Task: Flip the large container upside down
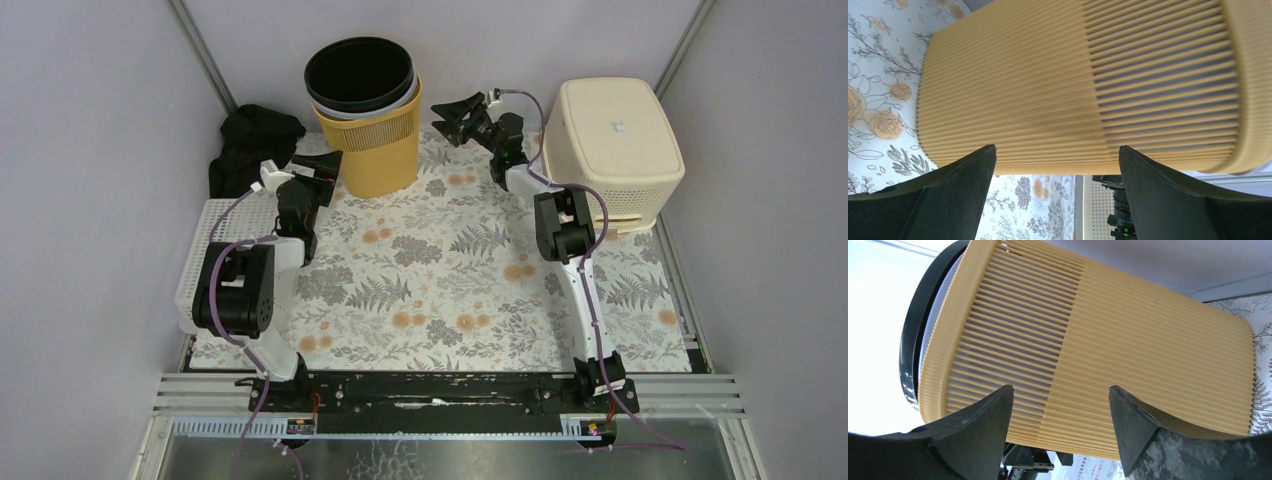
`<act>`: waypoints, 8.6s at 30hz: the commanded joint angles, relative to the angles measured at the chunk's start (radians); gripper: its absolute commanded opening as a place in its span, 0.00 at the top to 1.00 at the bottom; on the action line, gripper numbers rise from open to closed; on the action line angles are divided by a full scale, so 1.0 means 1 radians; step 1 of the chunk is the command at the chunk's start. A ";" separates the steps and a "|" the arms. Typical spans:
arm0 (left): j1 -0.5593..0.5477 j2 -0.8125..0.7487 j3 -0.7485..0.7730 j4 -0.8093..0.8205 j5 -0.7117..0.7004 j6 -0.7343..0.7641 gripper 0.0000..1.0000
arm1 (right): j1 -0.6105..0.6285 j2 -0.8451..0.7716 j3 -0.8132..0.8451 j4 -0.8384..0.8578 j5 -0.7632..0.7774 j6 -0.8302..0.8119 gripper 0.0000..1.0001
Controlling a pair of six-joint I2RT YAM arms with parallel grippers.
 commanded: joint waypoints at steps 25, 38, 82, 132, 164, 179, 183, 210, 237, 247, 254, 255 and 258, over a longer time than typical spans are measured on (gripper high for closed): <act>0.096 0.291 0.132 0.355 -0.036 -0.129 0.31 | 0.113 0.214 0.271 -0.014 0.146 0.098 0.47; 0.051 0.301 0.139 0.311 0.031 -0.073 0.44 | 0.151 0.134 0.095 0.073 0.085 0.074 0.52; -0.137 -0.059 -0.204 0.212 0.166 -0.004 0.43 | 0.221 -0.585 -1.083 0.330 -0.018 -0.135 0.53; -0.203 -0.659 -0.338 -0.557 0.117 0.183 0.00 | 0.126 -1.475 -1.389 -0.900 0.212 -0.711 0.18; -0.050 -0.331 -0.079 -0.443 0.076 0.183 0.00 | 0.082 -1.402 -1.331 -0.932 0.187 -0.726 0.18; -0.151 -0.172 -0.080 -0.342 0.142 0.199 0.00 | 0.074 -1.356 -1.320 -0.917 0.177 -0.722 0.18; -0.187 -0.195 -0.099 -0.362 0.135 0.203 0.00 | 0.073 -1.365 -1.325 -0.914 0.176 -0.718 0.18; -0.473 -0.438 -0.110 -0.570 -0.016 0.270 0.00 | -0.049 -1.634 -1.134 -1.305 0.461 -0.790 0.16; -0.472 -0.528 -0.068 -0.794 0.000 0.295 0.00 | -0.049 -1.697 -1.055 -1.394 0.510 -0.834 0.25; -0.472 -0.534 0.396 -1.170 -0.049 0.545 0.00 | -0.049 -1.686 -0.838 -1.509 0.578 -0.927 0.31; -0.473 -0.402 0.714 -1.330 -0.079 0.648 0.00 | -0.049 -1.561 -0.595 -1.544 0.579 -1.013 0.38; -0.473 -0.376 0.753 -1.353 -0.076 0.663 0.00 | -0.049 -1.533 -0.559 -1.549 0.576 -1.028 0.40; -0.482 -0.291 0.845 -1.407 -0.096 0.724 0.00 | -0.049 -1.430 -0.460 -1.559 0.563 -1.072 0.49</act>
